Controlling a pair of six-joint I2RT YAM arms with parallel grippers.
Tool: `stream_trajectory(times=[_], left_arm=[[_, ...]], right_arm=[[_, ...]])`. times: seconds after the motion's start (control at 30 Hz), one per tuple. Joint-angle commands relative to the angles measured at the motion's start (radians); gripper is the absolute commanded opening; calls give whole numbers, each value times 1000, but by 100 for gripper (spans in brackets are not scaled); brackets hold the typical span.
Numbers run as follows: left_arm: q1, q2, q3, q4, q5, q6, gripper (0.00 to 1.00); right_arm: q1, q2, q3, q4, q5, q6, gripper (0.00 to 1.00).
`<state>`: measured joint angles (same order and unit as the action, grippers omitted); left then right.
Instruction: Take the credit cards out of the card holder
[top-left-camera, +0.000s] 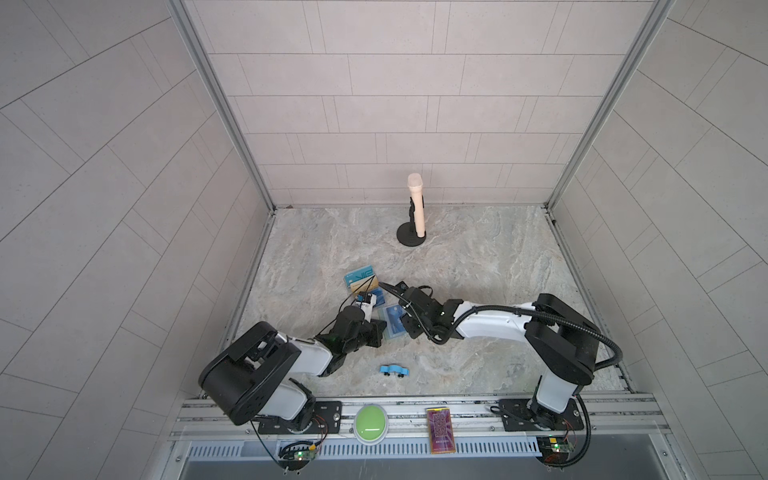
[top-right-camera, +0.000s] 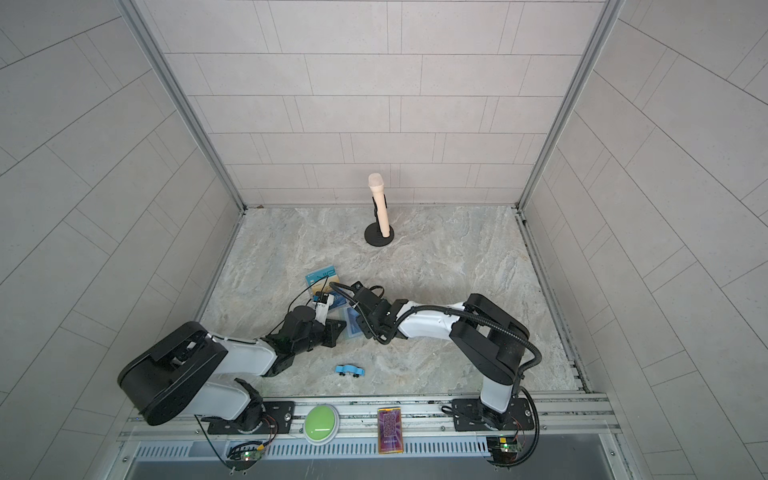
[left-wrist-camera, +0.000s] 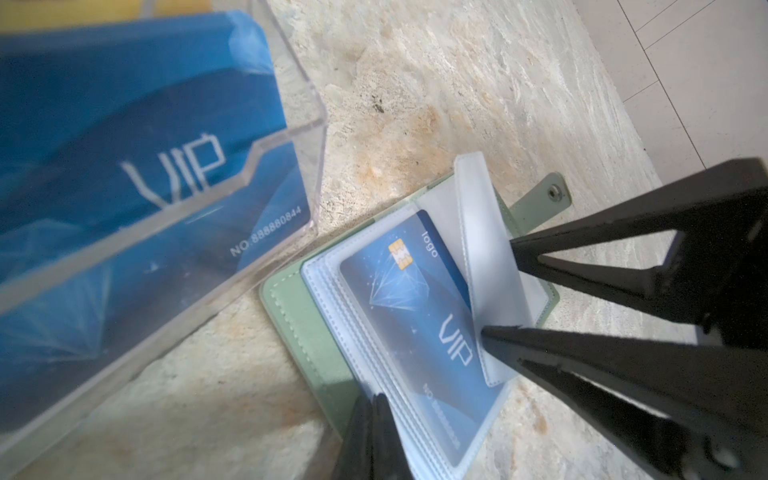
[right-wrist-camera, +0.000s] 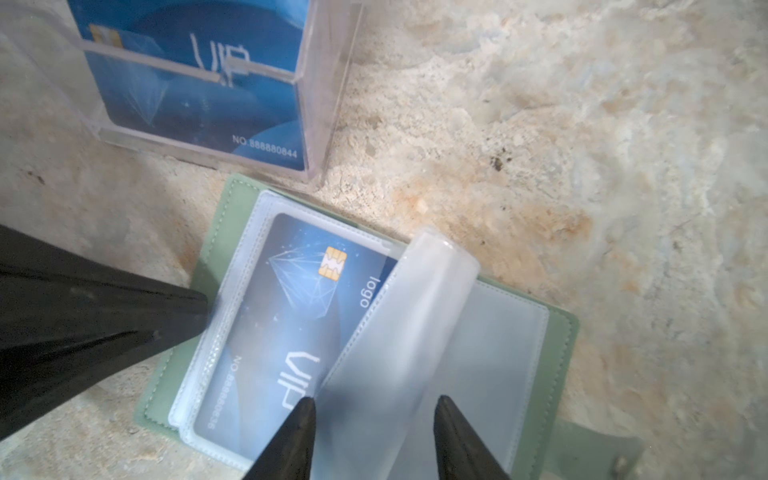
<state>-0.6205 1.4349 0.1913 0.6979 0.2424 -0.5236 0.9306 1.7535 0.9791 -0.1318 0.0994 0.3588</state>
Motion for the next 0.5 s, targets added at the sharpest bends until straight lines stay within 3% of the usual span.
stream_trajectory(times=[0.0,0.47], left_arm=[[-4,8,-13,-90,-7,17,0],[-4,-1,-9,-108,-5,24,0]], right_arm=[[-8,-35,-13,-36,47,-1,49],[-21,-89,-17,-96,130,10,44]])
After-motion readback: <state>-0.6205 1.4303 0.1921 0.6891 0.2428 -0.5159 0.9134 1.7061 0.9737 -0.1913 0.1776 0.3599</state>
